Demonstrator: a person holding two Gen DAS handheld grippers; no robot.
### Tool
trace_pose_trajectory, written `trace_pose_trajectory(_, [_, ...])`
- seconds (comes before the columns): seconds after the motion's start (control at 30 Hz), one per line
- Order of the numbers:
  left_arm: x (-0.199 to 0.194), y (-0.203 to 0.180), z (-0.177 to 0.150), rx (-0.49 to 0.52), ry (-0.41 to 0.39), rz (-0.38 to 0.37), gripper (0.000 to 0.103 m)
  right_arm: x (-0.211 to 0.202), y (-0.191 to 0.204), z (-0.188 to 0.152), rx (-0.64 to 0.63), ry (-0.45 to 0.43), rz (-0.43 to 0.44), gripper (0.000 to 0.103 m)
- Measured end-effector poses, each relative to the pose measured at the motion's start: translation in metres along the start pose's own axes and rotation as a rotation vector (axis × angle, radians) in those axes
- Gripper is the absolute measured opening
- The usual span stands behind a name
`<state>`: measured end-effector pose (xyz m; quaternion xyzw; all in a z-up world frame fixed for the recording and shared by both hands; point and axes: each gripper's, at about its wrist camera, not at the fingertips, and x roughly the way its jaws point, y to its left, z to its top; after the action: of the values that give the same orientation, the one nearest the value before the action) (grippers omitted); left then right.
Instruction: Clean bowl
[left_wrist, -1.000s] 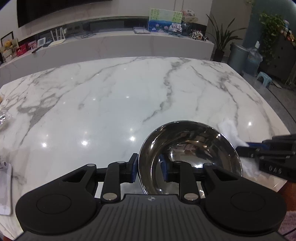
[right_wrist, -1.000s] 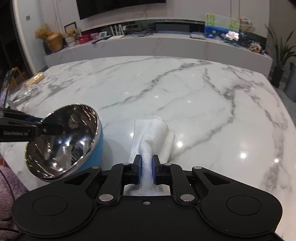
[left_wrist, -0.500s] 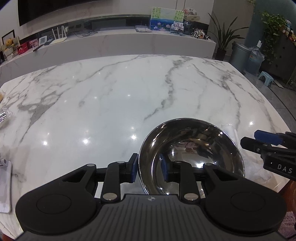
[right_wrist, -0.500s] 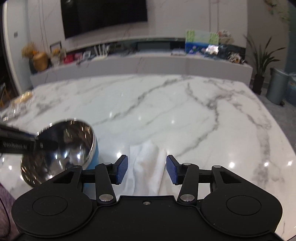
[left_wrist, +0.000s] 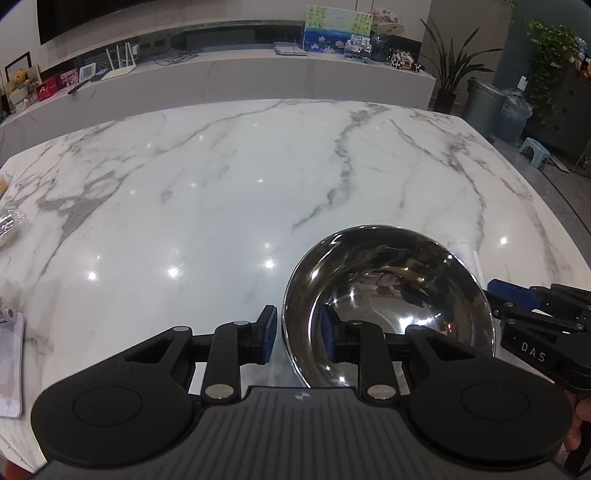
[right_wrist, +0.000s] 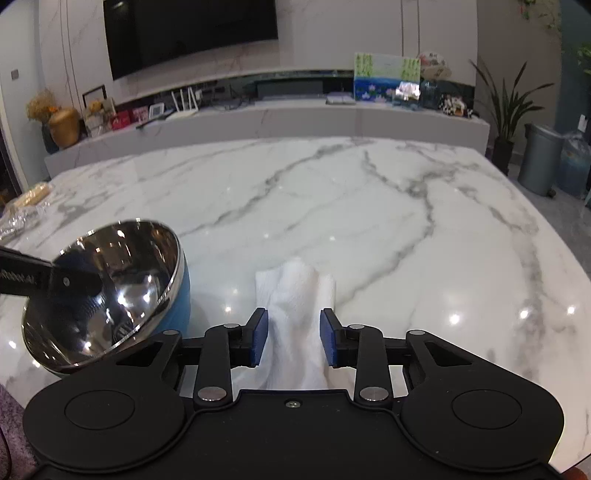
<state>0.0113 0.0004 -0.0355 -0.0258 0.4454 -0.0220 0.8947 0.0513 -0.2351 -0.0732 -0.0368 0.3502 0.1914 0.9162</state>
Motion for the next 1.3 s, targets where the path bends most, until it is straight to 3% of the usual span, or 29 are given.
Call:
trace_pose_trajectory(0.27, [0.002, -0.001, -0.002, 0.004, 0.014, -0.005, 0.024, 0.005, 0.011, -0.009, -0.088, 0.016, -0.031, 0.012])
trace_pose_trajectory(0.5, [0.000, 0.002, -0.002, -0.003, 0.001, -0.002, 0.024, 0.001, -0.008, -0.005, 0.048, 0.030, 0.023, 0.009])
trace_pose_trajectory(0.63, [0.002, 0.002, -0.003, -0.009, 0.006, -0.003, 0.024, -0.005, -0.035, 0.000, 0.255, 0.030, 0.136, 0.009])
trace_pose_trajectory(0.73, [0.002, 0.003, -0.003, -0.012, 0.012, -0.005, 0.024, -0.007, -0.066, -0.001, 0.496, 0.021, 0.288, 0.009])
trace_pose_trajectory(0.9, [0.003, 0.003, -0.004, -0.007, 0.029, -0.007, 0.023, -0.002, -0.082, -0.007, 0.734, 0.001, 0.490, 0.010])
trace_pose_trajectory(1.07, [0.003, 0.004, -0.006, -0.003, 0.044, -0.023, 0.017, 0.017, -0.067, -0.010, 0.842, 0.029, 0.601, 0.010])
trace_pose_trajectory(1.3, [0.003, 0.006, -0.007, -0.010, 0.046, -0.050, 0.016, 0.032, -0.056, -0.015, 0.881, 0.087, 0.642, 0.010])
